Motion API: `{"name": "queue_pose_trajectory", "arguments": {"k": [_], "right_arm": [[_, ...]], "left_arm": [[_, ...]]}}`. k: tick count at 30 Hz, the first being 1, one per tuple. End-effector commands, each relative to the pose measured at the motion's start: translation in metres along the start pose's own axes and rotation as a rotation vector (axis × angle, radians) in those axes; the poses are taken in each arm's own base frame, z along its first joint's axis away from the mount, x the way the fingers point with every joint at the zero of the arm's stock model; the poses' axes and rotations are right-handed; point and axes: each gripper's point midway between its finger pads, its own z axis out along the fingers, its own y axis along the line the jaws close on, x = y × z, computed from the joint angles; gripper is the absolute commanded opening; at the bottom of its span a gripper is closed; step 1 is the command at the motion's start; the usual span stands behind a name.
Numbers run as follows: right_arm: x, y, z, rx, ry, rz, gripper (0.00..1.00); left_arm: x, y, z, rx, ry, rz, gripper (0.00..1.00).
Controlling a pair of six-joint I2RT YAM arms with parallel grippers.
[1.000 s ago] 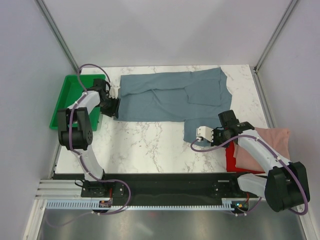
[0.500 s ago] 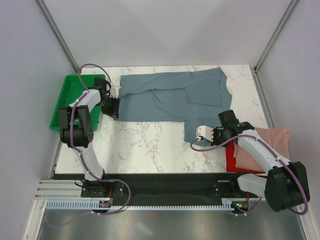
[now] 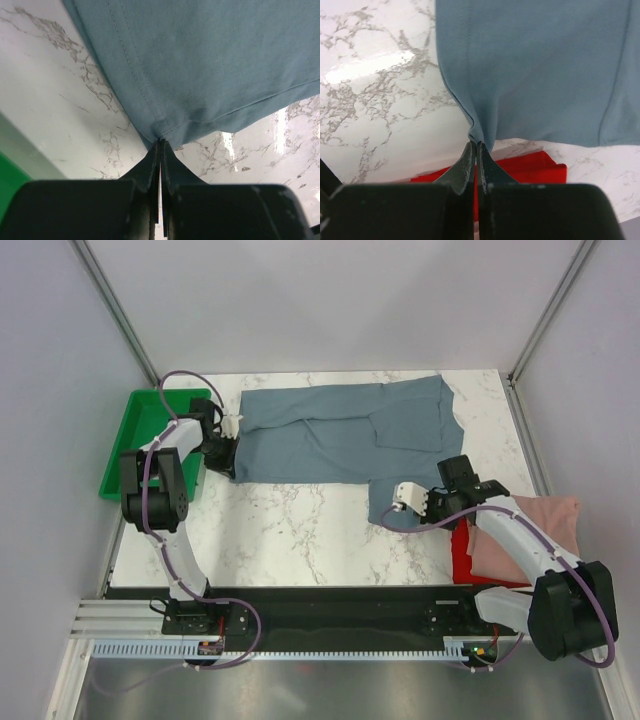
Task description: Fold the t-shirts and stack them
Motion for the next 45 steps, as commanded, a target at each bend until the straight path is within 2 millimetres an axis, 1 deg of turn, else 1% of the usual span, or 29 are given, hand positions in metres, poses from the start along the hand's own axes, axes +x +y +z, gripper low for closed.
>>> {"name": "queue_pose_trajectory", "arguments": {"k": [1, 2, 3, 4, 5, 6, 9, 14, 16, 19, 21, 22, 23, 28, 29, 30, 31, 32, 33, 34, 35, 36, 37, 40, 41, 42, 43, 44, 45], "right_arm": [[-0.021, -0.043, -0.027, 0.161, -0.074, 0.094, 0.0], [-0.025, -0.05, -0.034, 0.181, -0.1, 0.157, 0.0], [-0.028, -0.07, -0.051, 0.241, -0.124, 0.202, 0.0], [-0.03, -0.078, -0.059, 0.264, -0.136, 0.228, 0.0], [-0.031, -0.085, -0.066, 0.286, -0.15, 0.256, 0.0], [-0.035, -0.099, -0.08, 0.329, -0.166, 0.262, 0.0], [-0.045, -0.118, -0.099, 0.381, -0.198, 0.279, 0.0], [-0.059, -0.147, -0.123, 0.476, -0.261, 0.299, 0.0], [-0.059, -0.154, -0.128, 0.497, -0.27, 0.314, 0.0], [-0.059, -0.17, -0.14, 0.547, -0.29, 0.332, 0.0], [-0.061, -0.181, -0.15, 0.582, -0.303, 0.333, 0.0], [-0.062, -0.185, -0.151, 0.588, -0.303, 0.332, 0.0], [-0.064, -0.192, -0.157, 0.61, -0.309, 0.327, 0.0], [-0.065, -0.22, -0.156, 0.639, -0.299, 0.337, 0.0], [-0.068, -0.227, -0.161, 0.658, -0.308, 0.333, 0.0], [-0.067, -0.232, -0.155, 0.653, -0.303, 0.34, 0.0], [-0.068, -0.237, -0.154, 0.658, -0.305, 0.346, 0.0], [-0.069, -0.243, -0.154, 0.672, -0.31, 0.349, 0.0], [-0.069, -0.25, -0.148, 0.666, -0.308, 0.364, 0.0], [-0.069, -0.255, -0.146, 0.668, -0.306, 0.369, 0.0], [-0.071, -0.263, -0.149, 0.684, -0.315, 0.367, 0.0], [-0.069, -0.268, -0.136, 0.663, -0.302, 0.378, 0.0], [-0.069, -0.273, -0.133, 0.661, -0.299, 0.378, 0.0], [-0.069, -0.292, -0.12, 0.657, -0.293, 0.383, 0.0], [-0.072, -0.3, -0.122, 0.668, -0.3, 0.381, 0.0], [-0.069, -0.306, -0.11, 0.652, -0.291, 0.39, 0.0], [-0.069, -0.31, -0.107, 0.652, -0.29, 0.398, 0.0], [-0.074, -0.319, -0.112, 0.669, -0.303, 0.391, 0.0], [-0.071, -0.325, -0.101, 0.658, -0.292, 0.4, 0.0]], "left_arm": [[-0.019, -0.008, -0.026, 0.013, -0.081, 0.024, 0.02], [-0.023, -0.008, -0.032, 0.008, -0.101, 0.027, 0.02], [-0.026, -0.009, -0.036, 0.006, -0.116, 0.03, 0.02], [-0.032, -0.011, -0.046, 0.001, -0.148, 0.039, 0.02], [-0.037, -0.014, -0.052, 0.008, -0.171, 0.037, 0.02], [-0.041, -0.017, -0.057, 0.013, -0.19, 0.041, 0.02], [-0.054, -0.023, -0.076, 0.021, -0.249, 0.06, 0.02], [-0.071, -0.029, -0.098, 0.024, -0.312, 0.077, 0.02], [-0.078, -0.028, -0.107, 0.017, -0.336, 0.076, 0.02], [-0.084, -0.028, -0.113, 0.008, -0.355, 0.081, 0.02], [-0.087, -0.026, -0.114, 0.006, -0.36, 0.079, 0.02], [-0.09, -0.026, -0.114, 0.008, -0.363, 0.074, 0.02], [-0.092, -0.025, -0.113, 0.005, -0.364, 0.071, 0.02], [-0.111, -0.017, -0.109, 0.007, -0.379, 0.039, 0.02], [-0.115, -0.016, -0.11, 0.011, -0.386, 0.037, 0.02], [-0.117, -0.016, -0.109, 0.016, -0.387, 0.034, 0.02], [-0.125, -0.016, -0.114, 0.016, -0.406, 0.037, 0.02], [-0.128, -0.015, -0.109, 0.025, -0.4, 0.035, 0.02], [-0.131, -0.015, -0.108, 0.026, -0.402, 0.036, 0.02], [-0.14, -0.013, -0.115, 0.021, -0.423, 0.041, 0.02], [-0.142, -0.011, -0.107, 0.026, -0.408, 0.037, 0.02], [-0.146, -0.009, -0.106, 0.026, -0.41, 0.038, 0.02], [-0.153, -0.008, -0.109, 0.022, -0.418, 0.042, 0.02], [-0.16, 0.0, -0.101, 0.011, -0.411, 0.035, 0.02], [-0.161, 0.002, -0.098, 0.005, -0.406, 0.032, 0.02], [-0.162, 0.005, -0.092, 0.003, -0.396, 0.025, 0.02], [-0.165, 0.008, -0.093, -0.004, -0.402, 0.023, 0.02], [-0.166, 0.01, -0.091, -0.012, -0.4, 0.026, 0.02], [-0.167, 0.013, -0.089, -0.019, -0.399, 0.022, 0.02]]}}
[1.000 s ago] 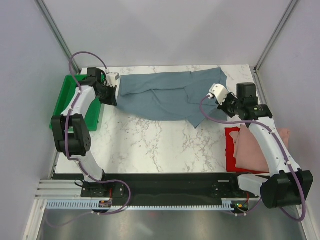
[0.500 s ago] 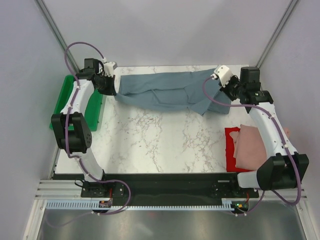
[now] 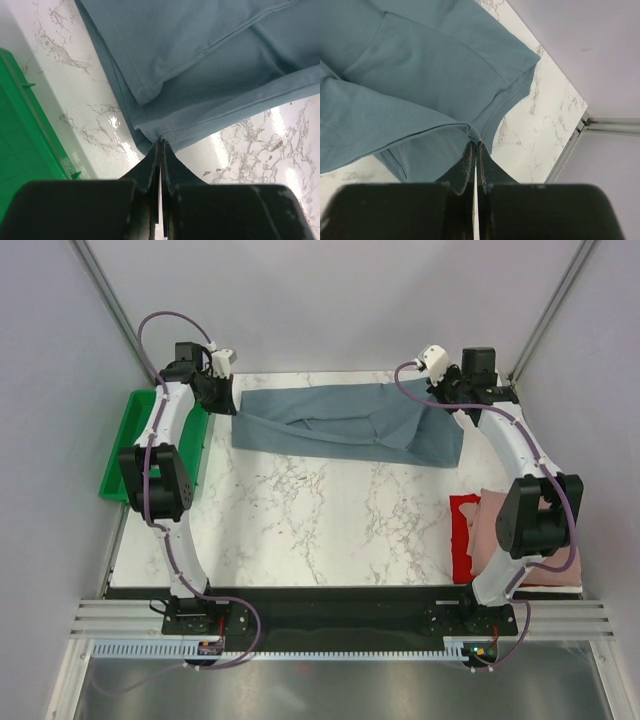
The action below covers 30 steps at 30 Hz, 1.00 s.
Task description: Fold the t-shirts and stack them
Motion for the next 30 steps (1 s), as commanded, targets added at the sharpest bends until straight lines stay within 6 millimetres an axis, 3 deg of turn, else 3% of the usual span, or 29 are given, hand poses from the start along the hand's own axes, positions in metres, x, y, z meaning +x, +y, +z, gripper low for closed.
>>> {"name": "queue_pose_trajectory", "arguments": {"k": [1, 5, 7, 8, 13, 14, 16, 17, 18, 19, 20, 21, 22, 24, 25, 26, 27, 28, 29, 30], "right_arm": [[-0.026, -0.033, 0.01, 0.085, -0.065, 0.016, 0.0], [-0.037, -0.048, 0.028, 0.106, -0.08, 0.019, 0.0], [-0.033, -0.049, 0.044, 0.097, -0.07, 0.028, 0.0], [-0.041, -0.055, 0.046, 0.107, -0.089, 0.028, 0.0], [-0.035, -0.061, 0.084, 0.1, -0.074, 0.034, 0.0], [-0.043, -0.068, 0.086, 0.113, -0.092, 0.031, 0.0], [-0.033, -0.066, 0.112, 0.094, -0.075, 0.041, 0.0], [-0.047, -0.074, 0.115, 0.113, -0.105, 0.03, 0.0], [-0.034, -0.066, 0.141, 0.091, -0.083, 0.036, 0.0], [-0.032, -0.07, 0.151, 0.11, -0.078, 0.043, 0.02], [-0.039, -0.073, 0.168, 0.139, -0.085, 0.047, 0.22], [-0.043, -0.078, 0.17, 0.173, -0.078, 0.055, 0.29], [-0.053, -0.091, 0.164, 0.239, -0.077, 0.058, 0.32], [-0.07, -0.096, 0.149, 0.256, -0.12, 0.074, 0.36], [-0.055, -0.085, 0.153, 0.231, -0.097, 0.116, 0.43], [-0.069, -0.092, 0.131, 0.252, -0.13, 0.119, 0.47], [-0.068, -0.087, 0.127, 0.246, -0.137, 0.124, 0.49], [-0.052, -0.071, 0.132, 0.207, -0.109, 0.135, 0.49], [-0.061, -0.064, 0.122, 0.168, -0.138, 0.131, 0.49], [-0.053, -0.052, 0.121, 0.122, -0.121, 0.145, 0.49]], "left_arm": [[-0.013, 0.01, 0.001, -0.03, -0.02, -0.016, 0.02], [-0.015, 0.023, 0.007, -0.074, -0.014, -0.007, 0.02], [-0.018, 0.027, 0.009, -0.086, -0.017, -0.002, 0.02], [-0.016, 0.031, 0.013, -0.096, -0.01, -0.004, 0.02], [-0.014, 0.043, 0.024, -0.133, 0.004, 0.01, 0.02], [-0.009, 0.045, 0.031, -0.134, 0.018, 0.01, 0.02], [-0.01, 0.054, 0.038, -0.158, 0.021, 0.017, 0.02], [-0.011, 0.057, 0.042, -0.166, 0.02, 0.015, 0.02], [-0.012, 0.062, 0.05, -0.174, 0.02, 0.014, 0.02], [-0.014, 0.068, 0.053, -0.197, 0.015, 0.012, 0.03], [-0.015, 0.072, 0.056, -0.211, 0.017, 0.012, 0.08], [-0.019, 0.075, 0.058, -0.228, 0.011, 0.019, 0.21], [-0.024, 0.078, 0.054, -0.244, 0.002, 0.024, 0.26], [-0.045, 0.08, 0.039, -0.275, -0.054, 0.031, 0.36], [-0.055, 0.08, 0.034, -0.281, -0.087, 0.036, 0.38], [-0.062, 0.078, 0.03, -0.281, -0.107, 0.041, 0.39], [-0.067, 0.075, 0.027, -0.278, -0.124, 0.042, 0.39], [-0.07, 0.07, 0.026, -0.272, -0.131, 0.048, 0.39], [-0.064, 0.061, 0.031, -0.254, -0.108, 0.052, 0.39], [-0.059, 0.055, 0.034, -0.237, -0.095, 0.056, 0.39]]}}
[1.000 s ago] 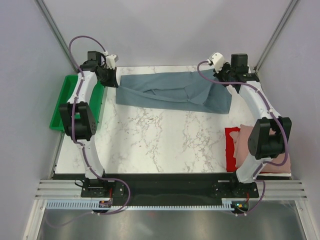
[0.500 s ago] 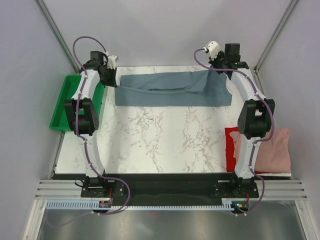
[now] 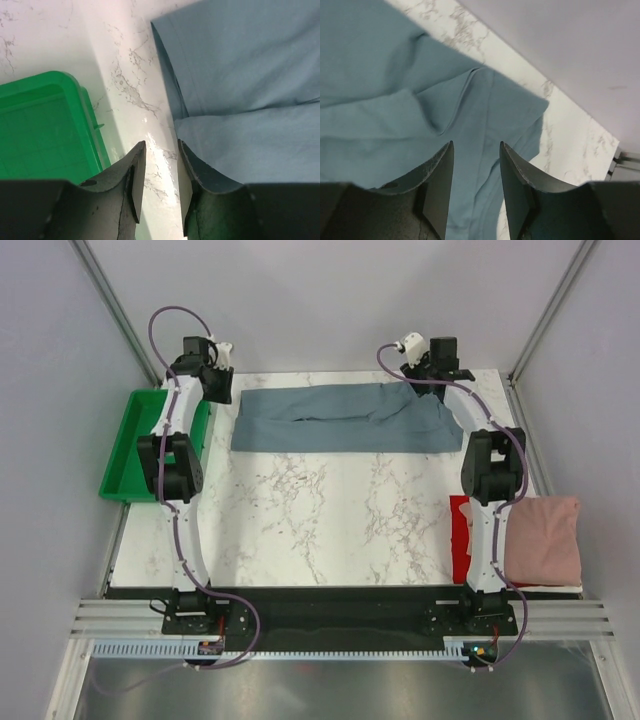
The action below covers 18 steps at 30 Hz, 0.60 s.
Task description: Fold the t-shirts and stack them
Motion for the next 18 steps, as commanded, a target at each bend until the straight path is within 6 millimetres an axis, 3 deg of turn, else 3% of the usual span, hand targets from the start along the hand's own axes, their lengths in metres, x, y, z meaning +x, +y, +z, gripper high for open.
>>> {"name": "queue_pose_trajectory", "arguments": {"k": [1, 2, 5, 9, 10, 14, 18], "right_arm": [[-0.039, 0.001, -0.048, -0.041, -0.113, 0.052, 0.49], [-0.04, 0.014, -0.051, -0.11, -0.126, 0.052, 0.49], [-0.02, 0.038, -0.043, -0.179, -0.079, 0.083, 0.49], [-0.015, 0.041, -0.022, -0.196, -0.077, 0.11, 0.52], [-0.027, 0.039, -0.021, -0.201, -0.107, 0.109, 0.55], [-0.028, 0.048, 0.007, -0.256, -0.133, 0.136, 0.62], [-0.032, 0.048, 0.026, -0.267, -0.157, 0.141, 0.64]], "left_arm": [[-0.036, -0.018, -0.035, 0.019, -0.106, 0.031, 0.38], [-0.031, -0.041, -0.03, 0.067, -0.088, 0.05, 0.37], [-0.002, -0.073, -0.014, 0.168, -0.017, 0.081, 0.33], [0.015, -0.092, 0.007, 0.202, 0.047, 0.065, 0.31], [0.017, -0.095, 0.01, 0.204, 0.053, 0.073, 0.31], [0.033, -0.119, 0.023, 0.235, 0.102, 0.119, 0.34], [0.055, -0.125, 0.035, 0.22, 0.165, 0.123, 0.38]]}}
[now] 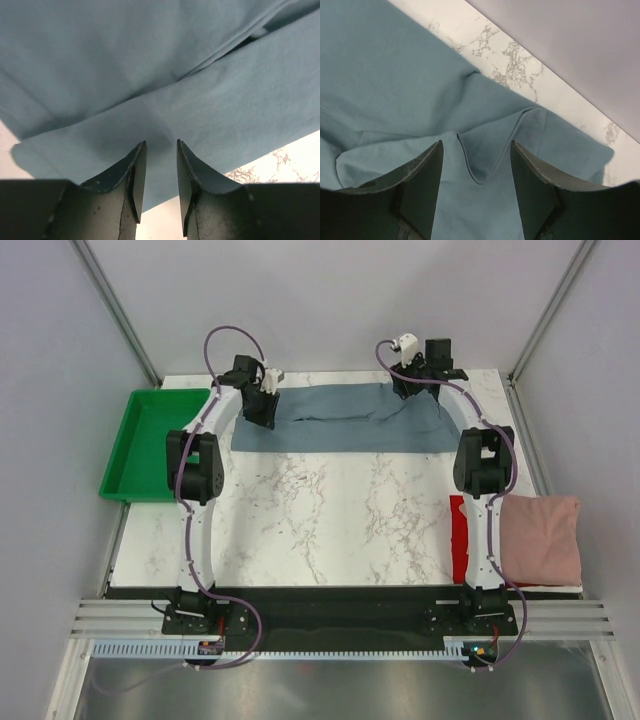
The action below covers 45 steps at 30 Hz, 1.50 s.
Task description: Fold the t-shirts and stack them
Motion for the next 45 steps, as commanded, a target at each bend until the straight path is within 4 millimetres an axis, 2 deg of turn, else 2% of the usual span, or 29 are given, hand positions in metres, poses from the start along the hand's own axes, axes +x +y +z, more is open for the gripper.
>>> {"name": "queue_pose_trajectory", "arguments": {"k": [1, 4, 11, 14, 18, 27, 28, 31, 35, 36, 38, 41, 44, 45], "right_arm": [[-0.017, 0.005, 0.01, -0.052, -0.063, 0.016, 0.64], [-0.011, 0.007, 0.016, -0.067, -0.06, 0.032, 0.64], [-0.005, 0.017, 0.024, -0.108, -0.062, 0.063, 0.63], [-0.004, 0.017, 0.027, -0.116, -0.065, 0.074, 0.59], [-0.004, 0.021, 0.031, -0.14, -0.072, 0.095, 0.46], [0.004, 0.027, 0.024, -0.164, -0.036, 0.097, 0.46], [0.006, 0.028, 0.025, -0.17, -0.035, 0.098, 0.44], [0.005, 0.028, 0.025, -0.174, -0.04, 0.105, 0.3], [0.0, 0.028, 0.024, -0.181, -0.052, 0.108, 0.05], [-0.001, 0.029, 0.024, -0.181, -0.053, 0.105, 0.02], [-0.004, 0.028, 0.022, -0.185, -0.061, 0.099, 0.0], [-0.018, 0.027, 0.02, -0.182, -0.098, 0.08, 0.0], [-0.029, 0.032, 0.024, -0.183, -0.129, 0.058, 0.0], [-0.03, 0.039, 0.03, -0.194, -0.131, 0.048, 0.0]], "left_arm": [[0.02, -0.001, 0.012, 0.001, 0.059, -0.004, 0.38], [0.032, -0.002, 0.021, -0.005, 0.097, 0.003, 0.39], [0.038, -0.002, 0.026, -0.013, 0.116, 0.017, 0.39], [0.038, -0.004, 0.027, -0.014, 0.121, 0.024, 0.39], [0.038, -0.003, 0.028, -0.02, 0.122, 0.032, 0.38], [0.039, -0.002, 0.028, -0.029, 0.127, 0.036, 0.39], [0.039, -0.002, 0.028, -0.03, 0.128, 0.036, 0.39], [0.038, -0.003, 0.028, -0.03, 0.125, 0.038, 0.39], [0.038, -0.002, 0.027, -0.036, 0.127, 0.043, 0.39], [0.038, -0.002, 0.027, -0.036, 0.127, 0.042, 0.39], [0.039, -0.001, 0.027, -0.038, 0.127, 0.045, 0.38], [0.039, -0.002, 0.029, -0.036, 0.13, 0.044, 0.39], [0.04, -0.002, 0.028, -0.035, 0.131, 0.044, 0.39], [0.039, -0.003, 0.028, -0.035, 0.129, 0.045, 0.39]]}}
